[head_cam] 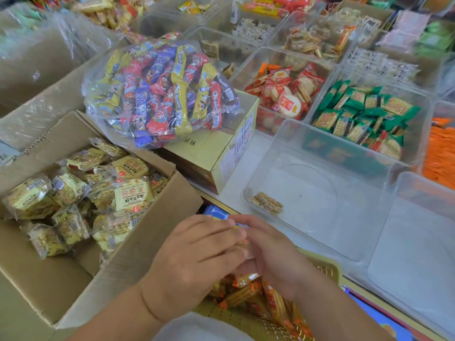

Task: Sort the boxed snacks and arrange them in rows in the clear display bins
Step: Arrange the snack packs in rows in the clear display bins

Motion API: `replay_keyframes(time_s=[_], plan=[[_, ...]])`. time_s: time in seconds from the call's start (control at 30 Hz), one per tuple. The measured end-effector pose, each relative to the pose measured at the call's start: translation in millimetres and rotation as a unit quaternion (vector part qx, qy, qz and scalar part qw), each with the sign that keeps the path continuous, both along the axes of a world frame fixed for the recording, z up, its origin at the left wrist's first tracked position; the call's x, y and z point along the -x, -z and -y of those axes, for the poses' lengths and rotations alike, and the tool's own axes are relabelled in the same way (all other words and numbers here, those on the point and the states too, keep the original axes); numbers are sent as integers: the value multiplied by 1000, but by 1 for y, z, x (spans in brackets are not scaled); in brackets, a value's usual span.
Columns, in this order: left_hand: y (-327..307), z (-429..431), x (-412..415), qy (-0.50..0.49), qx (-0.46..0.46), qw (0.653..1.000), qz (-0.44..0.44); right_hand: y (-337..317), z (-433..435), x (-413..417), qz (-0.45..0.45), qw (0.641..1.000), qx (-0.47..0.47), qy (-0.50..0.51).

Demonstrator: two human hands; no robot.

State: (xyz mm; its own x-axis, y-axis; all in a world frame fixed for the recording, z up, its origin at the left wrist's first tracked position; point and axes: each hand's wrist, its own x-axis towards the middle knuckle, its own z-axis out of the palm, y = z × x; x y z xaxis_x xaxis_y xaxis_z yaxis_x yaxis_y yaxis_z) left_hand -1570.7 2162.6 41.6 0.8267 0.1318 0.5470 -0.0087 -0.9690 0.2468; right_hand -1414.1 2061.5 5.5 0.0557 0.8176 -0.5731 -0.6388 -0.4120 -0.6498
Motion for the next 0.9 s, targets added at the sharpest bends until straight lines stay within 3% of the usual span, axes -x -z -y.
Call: replay_keyframes(time_s=[0.17,0.27,0.33,0.43,0.47,0.5,0.63,0.7,0.8,0.9], plan=[[10,2,4,-63,107,992,-25,10,4,-3,52,990,-48,120],[16,-1,9,-165,285,940,-90,7,7,-5,110,976,-65,176],[15,-2,4,-224,495,834,-93,7,9,-5,177,962,-82,191],[17,-7,-11,-203,786,580,-69,10,11,0,258,935,-128,209],[18,-8,-14,-171,825,533,-77,11,12,2,286,925,-139,209],[18,-7,-17,-146,838,519,-83,12,12,4,319,915,-145,200],[21,-5,-30,-174,803,565,-72,17,17,2,419,889,-142,116],[23,-7,-37,-191,800,565,-66,21,22,-3,498,854,-138,60],[24,-7,-49,-200,789,575,-87,26,27,-13,619,772,-142,10],[27,-11,-62,-192,783,580,-113,30,30,-24,644,752,-137,-22]])
